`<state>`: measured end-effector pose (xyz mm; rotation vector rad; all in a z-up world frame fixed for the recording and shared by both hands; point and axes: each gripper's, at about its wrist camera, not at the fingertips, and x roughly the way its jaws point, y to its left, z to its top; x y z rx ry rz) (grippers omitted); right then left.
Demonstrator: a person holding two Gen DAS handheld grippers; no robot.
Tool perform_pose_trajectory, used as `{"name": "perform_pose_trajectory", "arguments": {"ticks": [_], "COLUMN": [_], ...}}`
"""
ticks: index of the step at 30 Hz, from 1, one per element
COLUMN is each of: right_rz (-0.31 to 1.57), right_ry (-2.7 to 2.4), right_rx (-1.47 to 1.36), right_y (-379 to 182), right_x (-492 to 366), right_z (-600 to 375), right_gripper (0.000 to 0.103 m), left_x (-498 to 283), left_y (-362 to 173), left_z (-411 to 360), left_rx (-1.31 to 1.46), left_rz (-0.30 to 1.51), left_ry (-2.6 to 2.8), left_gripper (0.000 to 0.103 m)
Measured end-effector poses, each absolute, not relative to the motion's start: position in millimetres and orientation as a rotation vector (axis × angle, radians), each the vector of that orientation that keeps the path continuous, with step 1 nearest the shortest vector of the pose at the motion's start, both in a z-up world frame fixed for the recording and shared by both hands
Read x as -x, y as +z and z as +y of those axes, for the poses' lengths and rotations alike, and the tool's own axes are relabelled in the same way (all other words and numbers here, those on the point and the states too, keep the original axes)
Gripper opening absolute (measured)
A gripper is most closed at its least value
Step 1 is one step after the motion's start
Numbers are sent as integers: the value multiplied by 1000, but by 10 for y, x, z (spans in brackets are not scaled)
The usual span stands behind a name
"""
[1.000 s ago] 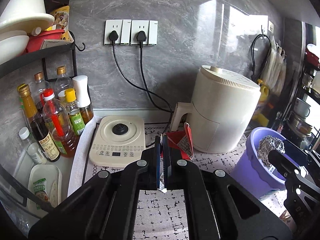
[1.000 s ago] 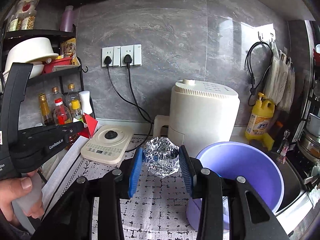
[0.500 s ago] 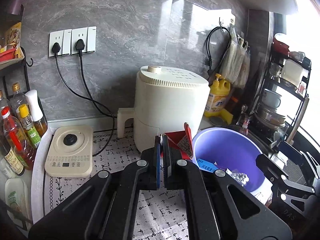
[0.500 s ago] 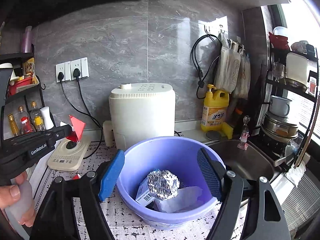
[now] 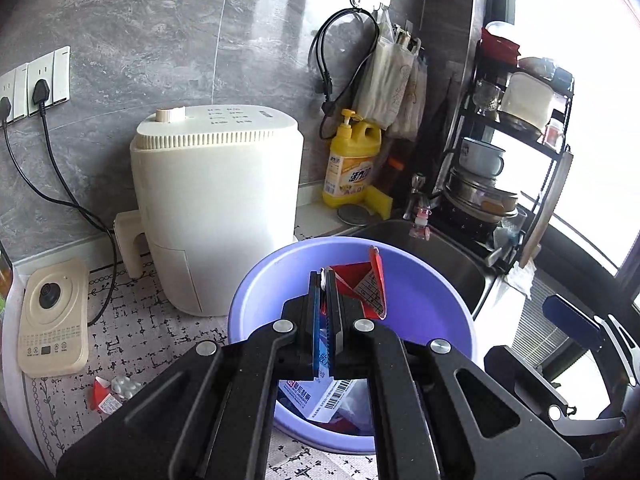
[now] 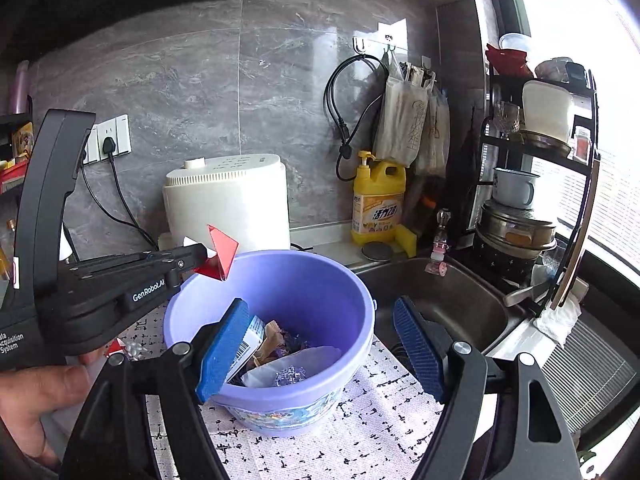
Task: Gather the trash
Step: 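Carry foil ball and red scrap to the purple bucket and release them, then return both open grippers to the red scrap and blister pack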
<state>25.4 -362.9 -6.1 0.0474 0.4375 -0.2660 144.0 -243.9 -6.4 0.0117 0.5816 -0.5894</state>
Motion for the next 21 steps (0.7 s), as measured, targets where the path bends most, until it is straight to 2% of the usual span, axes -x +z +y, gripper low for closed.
{"name": "perform_pose_trajectory", "arguments": {"ticks": [2,3,4,5,6,7,11,17,21], "right_rz": [447,450,450,451,451,451,452,452,452], "right_ry": [-275,-280,-285,-289,-292,-292,-278,-220,-174], "right_rx": [-51,-51,-53,-58,-62,-64,-62,-54,-49], "right_y": [-80,-86,-88,-89,-90,-92,-92,-73,-71], "right_x": [-254,-254,-253,-256,-257,-261,-300,-407,-468], "right_z": [-3650,-3661,-3669,-3677,-3683,-3683,-3650,-3509,-3370], "right_gripper": [74,74,74,74,74,74,74,74,84], "left_x": [-1489,-1521,-1552,-1570,-1573,-1571,-1624,-1645,-1613], "left_y": [-107,-134,-157,-173,-174,-164,-146,-102,-74], "left_z": [-2468,-2475,-2465,-2445,-2408,-2359,-2187,-1879,-1663], "left_rx": [-3,-1,2,8,17,23,39,51,57], "left_rz": [603,622,640,646,637,619,616,595,583], "left_ry": [-594,-601,-605,-601,-586,-569,-523,-448,-391], "left_gripper": [4,8,19,42,61,65,69,87,95]}}
